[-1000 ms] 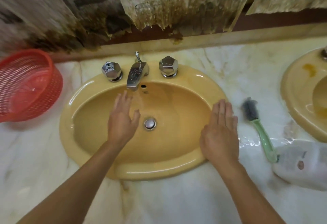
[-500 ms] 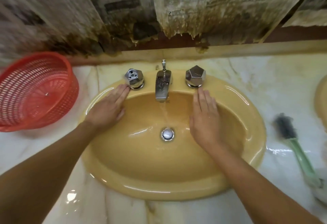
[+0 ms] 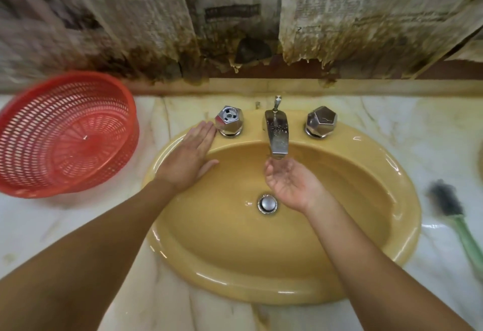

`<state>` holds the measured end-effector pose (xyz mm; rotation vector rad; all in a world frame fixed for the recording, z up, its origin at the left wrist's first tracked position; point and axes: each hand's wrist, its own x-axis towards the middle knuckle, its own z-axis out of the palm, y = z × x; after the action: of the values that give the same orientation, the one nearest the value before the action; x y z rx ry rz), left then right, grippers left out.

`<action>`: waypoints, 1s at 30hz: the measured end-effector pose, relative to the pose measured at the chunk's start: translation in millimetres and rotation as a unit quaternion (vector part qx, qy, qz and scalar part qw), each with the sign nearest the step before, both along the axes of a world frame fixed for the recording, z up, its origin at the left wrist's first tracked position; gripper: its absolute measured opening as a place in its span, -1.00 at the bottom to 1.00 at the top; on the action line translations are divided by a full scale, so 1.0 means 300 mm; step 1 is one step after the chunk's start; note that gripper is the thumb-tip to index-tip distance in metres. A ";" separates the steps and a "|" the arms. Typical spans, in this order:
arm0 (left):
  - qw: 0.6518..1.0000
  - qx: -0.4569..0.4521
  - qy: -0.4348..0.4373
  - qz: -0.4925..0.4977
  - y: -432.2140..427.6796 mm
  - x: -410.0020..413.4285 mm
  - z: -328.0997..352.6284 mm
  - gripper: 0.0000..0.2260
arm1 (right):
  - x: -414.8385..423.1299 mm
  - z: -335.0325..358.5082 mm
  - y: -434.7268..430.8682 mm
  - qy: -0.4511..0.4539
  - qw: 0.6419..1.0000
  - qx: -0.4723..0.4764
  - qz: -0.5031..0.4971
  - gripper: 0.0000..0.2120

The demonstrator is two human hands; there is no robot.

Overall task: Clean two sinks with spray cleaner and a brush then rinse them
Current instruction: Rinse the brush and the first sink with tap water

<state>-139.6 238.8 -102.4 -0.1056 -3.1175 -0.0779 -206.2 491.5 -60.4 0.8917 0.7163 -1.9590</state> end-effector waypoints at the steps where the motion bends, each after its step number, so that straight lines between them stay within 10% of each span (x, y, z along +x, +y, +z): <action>1: 1.000 0.003 0.000 -0.002 -0.004 -0.002 -0.002 -0.30 | 0.019 0.008 -0.003 0.006 1.000 0.012 0.022 -0.74; 7: 1.000 0.011 0.003 -0.005 -0.018 -0.010 -0.021 -0.29 | 0.079 0.239 0.003 0.012 0.993 -0.028 0.114 -0.89; 10: 0.999 0.044 0.010 0.000 -0.015 -0.014 -0.026 -0.29 | -0.002 0.368 -0.032 0.234 0.948 0.144 0.160 -0.76; 13: 0.998 0.053 0.019 0.000 -0.020 -0.015 -0.028 -0.29 | -0.064 0.341 -0.092 0.521 0.666 0.449 0.287 -0.65; 16: 0.999 0.046 0.012 -0.001 -0.026 -0.018 -0.033 -0.29 | -0.139 0.229 -0.143 0.639 0.357 0.542 0.414 -0.86; 22: 0.999 0.048 0.011 0.000 -0.032 -0.015 -0.046 -0.28 | -0.060 0.162 -0.180 0.570 0.214 0.595 0.525 -0.42; 24: 0.999 0.047 0.008 0.000 -0.033 -0.017 -0.046 -0.28 | 0.012 0.176 -0.141 0.591 0.270 0.577 0.495 -0.31; 30: 0.999 0.038 0.001 -0.002 -0.034 -0.023 -0.051 -0.28 | -0.116 0.180 -0.172 0.468 0.594 0.546 0.361 -0.37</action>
<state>-146.5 228.7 -117.6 -0.1108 -3.1080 -0.1946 -241.0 440.1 -6.4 -0.0750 2.5751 -0.8988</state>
